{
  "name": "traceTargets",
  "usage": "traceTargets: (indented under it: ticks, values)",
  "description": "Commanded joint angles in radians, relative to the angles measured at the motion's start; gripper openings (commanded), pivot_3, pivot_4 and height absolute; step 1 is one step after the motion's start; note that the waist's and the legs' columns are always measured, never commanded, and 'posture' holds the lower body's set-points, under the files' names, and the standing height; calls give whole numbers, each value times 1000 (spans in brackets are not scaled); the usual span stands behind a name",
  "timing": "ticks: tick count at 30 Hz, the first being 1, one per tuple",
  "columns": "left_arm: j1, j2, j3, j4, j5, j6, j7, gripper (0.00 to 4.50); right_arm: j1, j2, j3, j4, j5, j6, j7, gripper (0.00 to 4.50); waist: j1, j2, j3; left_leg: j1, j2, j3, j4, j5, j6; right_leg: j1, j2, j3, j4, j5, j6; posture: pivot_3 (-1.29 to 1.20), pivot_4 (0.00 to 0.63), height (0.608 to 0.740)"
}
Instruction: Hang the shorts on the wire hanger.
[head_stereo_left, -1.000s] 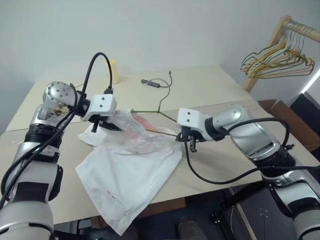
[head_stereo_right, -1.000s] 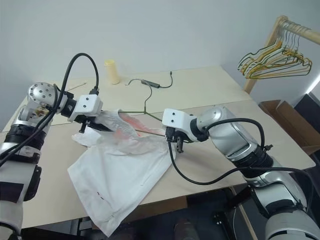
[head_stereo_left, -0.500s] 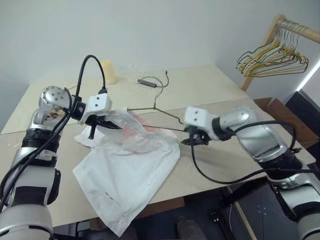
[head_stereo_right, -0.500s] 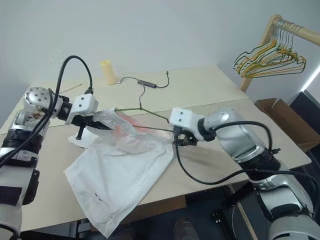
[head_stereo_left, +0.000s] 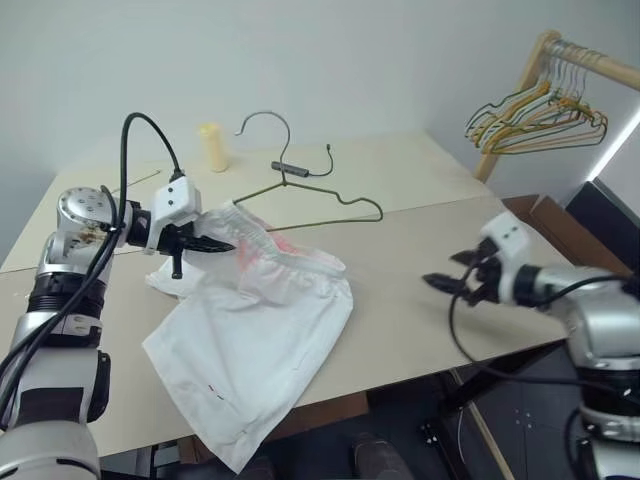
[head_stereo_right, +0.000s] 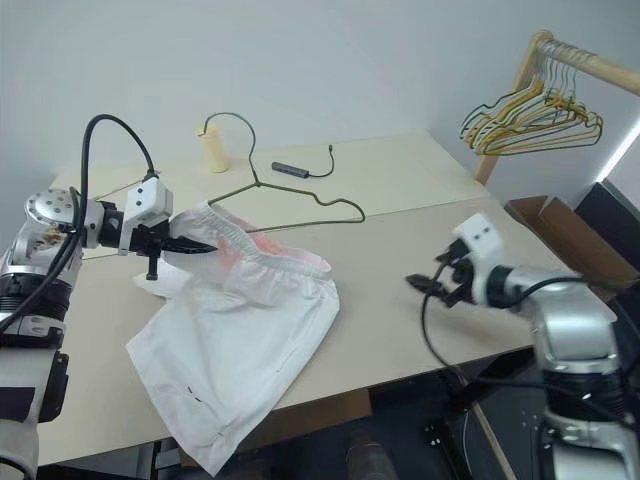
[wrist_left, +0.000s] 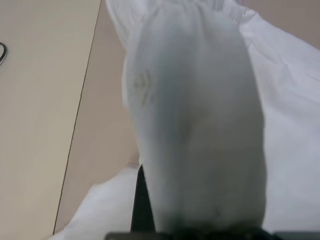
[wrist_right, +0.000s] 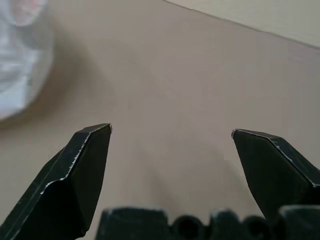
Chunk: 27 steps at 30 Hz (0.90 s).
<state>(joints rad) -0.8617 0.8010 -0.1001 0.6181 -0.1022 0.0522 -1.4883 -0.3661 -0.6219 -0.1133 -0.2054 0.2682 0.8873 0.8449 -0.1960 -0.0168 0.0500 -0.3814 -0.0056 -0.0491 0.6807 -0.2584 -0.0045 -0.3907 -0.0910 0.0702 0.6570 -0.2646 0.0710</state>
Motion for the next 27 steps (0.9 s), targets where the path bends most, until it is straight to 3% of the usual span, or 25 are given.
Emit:
traceTargets:
  ticks: [1,5,14,20,27]
  values:
    - [-17,16,25,-29,-15,9,9,0,-39,111,39,-53,71,26,-63,4468,-6,0,0,1,0,0,0,0,0,1,0,0,0,0,0,-154,11,740]
    - [-12,20,24,-41,-16,17,9,0,-105,242,104,45,93,39,-105,4468,-12,0,0,4,0,-1,1,1,0,2,1,0,3,0,0,-149,12,740]
    - [18,40,30,-83,-26,41,9,0,-190,372,220,236,68,-15,-156,4468,-9,0,0,0,-2,-3,0,1,0,0,-1,-2,5,0,0,-129,19,740]
    - [34,42,31,-102,-35,50,12,0,-214,399,219,295,65,-38,-184,2449,-10,0,0,1,-1,-3,0,1,0,0,-1,-2,5,0,0,-127,26,740]
    - [69,54,40,-120,-41,57,17,0,-188,348,193,253,87,-23,-173,56,-10,0,0,0,-1,-3,0,1,0,0,-1,-2,5,0,0,-133,29,740]
